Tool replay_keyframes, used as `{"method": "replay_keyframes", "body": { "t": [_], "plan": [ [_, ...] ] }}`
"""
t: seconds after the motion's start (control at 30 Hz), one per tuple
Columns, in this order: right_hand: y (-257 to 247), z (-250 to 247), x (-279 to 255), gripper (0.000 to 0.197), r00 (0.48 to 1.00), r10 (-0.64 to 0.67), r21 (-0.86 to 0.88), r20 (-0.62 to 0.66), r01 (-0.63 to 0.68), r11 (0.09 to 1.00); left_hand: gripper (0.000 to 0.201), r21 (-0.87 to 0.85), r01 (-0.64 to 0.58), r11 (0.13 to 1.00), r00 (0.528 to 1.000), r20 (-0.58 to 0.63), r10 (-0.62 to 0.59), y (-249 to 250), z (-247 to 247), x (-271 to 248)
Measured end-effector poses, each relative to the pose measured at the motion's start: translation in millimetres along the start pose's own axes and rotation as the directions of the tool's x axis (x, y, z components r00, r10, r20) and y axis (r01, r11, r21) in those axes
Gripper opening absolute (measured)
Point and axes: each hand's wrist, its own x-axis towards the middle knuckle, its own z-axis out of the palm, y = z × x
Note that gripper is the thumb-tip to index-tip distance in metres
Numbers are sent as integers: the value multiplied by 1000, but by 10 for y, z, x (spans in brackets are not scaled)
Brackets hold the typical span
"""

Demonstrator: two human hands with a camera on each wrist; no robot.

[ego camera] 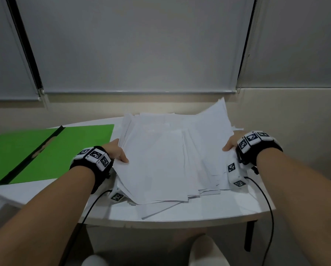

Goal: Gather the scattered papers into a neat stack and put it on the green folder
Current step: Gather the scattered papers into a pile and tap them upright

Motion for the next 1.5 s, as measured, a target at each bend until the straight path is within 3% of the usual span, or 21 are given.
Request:
{"method": "replay_keyframes", "body": {
  "t": [0.03, 0.1, 0.17, 0.23, 0.33, 0.43, 0.6, 0.67, 0.73, 0.8, 0.87, 1.0, 1.13, 1.23, 1.27, 1.37, 1.4, 1.43, 1.5],
  "plan": [
    [-32, -38, -25, 51, 999, -23, 10, -39, 24, 1000, 69, 4, 7, 1000, 1000, -10, -7, 8, 7, -15],
    [-103, -112, -44, 53, 989, -81, 205, -122, 105, 973, 70, 2, 17, 1000, 1000, -11, -17, 12, 15, -17],
    [-194, -184, -44, 44, 955, -83, 318, -283, 176, 932, 72, 10, 19, 1000, 1000, -3, -19, 4, 14, -42],
    [-320, -263, -52, 33, 868, -80, 303, -491, 256, 918, 74, 20, 11, 1000, 1000, 7, -11, -25, 11, -32],
    [-473, -351, -137, 38, 729, -77, 367, -681, 430, 825, 71, 34, 1, 999, 1000, 25, -2, -38, 16, -28],
    [-580, -459, -235, 36, 648, 8, 469, -761, 541, 698, 70, 19, 12, 1000, 1000, 12, -12, -5, 42, -72],
    [-678, -646, -215, 52, 616, 201, 633, -761, 639, 438, 78, 61, -8, 998, 1000, 0, 8, -45, 40, -39],
    [-644, -700, -176, 50, 609, 287, 668, -740, 614, 421, 82, 78, -24, 997, 1000, 14, 23, -89, 33, 63],
    [-639, -713, -155, 49, 678, 262, 711, -686, 552, 436, 87, 78, -19, 997, 1000, 20, 18, -143, 23, 188],
    [-647, -675, -182, 50, 851, 8, 681, -525, 414, 604, 95, 77, -21, 997, 999, 26, 19, -231, 20, 397],
    [-591, -541, -95, 51, 925, -84, 333, -370, 217, 918, 99, 107, -28, 994, 999, 28, 26, -206, 25, 336],
    [-451, -242, -25, 53, 987, -108, 141, -116, 124, 982, 68, 136, -17, 991, 1000, -18, 20, -46, 35, -73],
    [-462, 233, -118, 61, 987, -136, 27, 87, 134, 991, 59, -93, 1, 996, 1000, -8, -2, -79, 30, -126],
    [-587, 530, -42, 55, 941, -245, 57, 234, 238, 970, 72, -474, 66, 878, 997, 63, -41, -122, 35, -140],
    [-632, 616, 3, 51, 922, -270, 89, 278, 255, 963, 70, -515, 63, 855, 996, 84, -23, -108, 39, -153],
    [-775, 797, -171, 35, 844, -343, 151, 412, 308, 939, 51, -410, 35, 912, 997, 80, -2, -57, 58, -177],
    [-818, 837, -210, 41, 824, -367, 128, 432, 347, 929, 43, -359, 64, 931, 994, 102, -29, -53, 55, -166],
    [-844, 839, -260, 56, 819, -384, 78, 427, 390, 918, 45, -277, 84, 957, 994, 94, -60, -50, 48, -157],
    [-810, 740, -147, 75, 879, -355, 3, 319, 373, 928, 51, -167, 124, 978, 991, 70, -114, -76, 14, -135]
  ]
}}
